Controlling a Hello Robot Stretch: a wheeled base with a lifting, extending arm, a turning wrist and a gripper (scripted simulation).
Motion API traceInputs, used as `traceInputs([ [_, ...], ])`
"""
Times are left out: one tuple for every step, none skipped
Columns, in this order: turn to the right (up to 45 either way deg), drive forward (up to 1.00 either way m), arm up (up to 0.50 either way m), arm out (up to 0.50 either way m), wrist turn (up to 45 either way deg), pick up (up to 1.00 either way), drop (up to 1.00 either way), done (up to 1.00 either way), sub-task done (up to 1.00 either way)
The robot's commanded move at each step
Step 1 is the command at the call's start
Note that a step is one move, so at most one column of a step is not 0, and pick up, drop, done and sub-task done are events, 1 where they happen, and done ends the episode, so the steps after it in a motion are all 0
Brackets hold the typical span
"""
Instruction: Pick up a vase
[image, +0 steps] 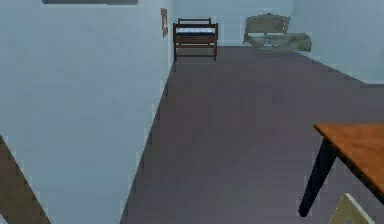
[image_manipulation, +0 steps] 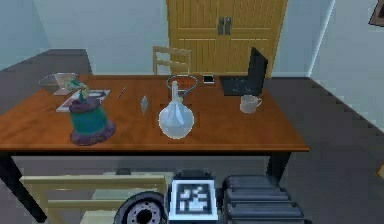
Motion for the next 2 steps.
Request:
traceInputs([
  [0.0, 0.00, 0.00, 0.48, 0.0, 0.00, 0.00, 0.00, 0.00],
  [0.0, 0.00, 0.00, 0.00, 45.0, 0.00, 0.00, 0.00, 0.00],
])
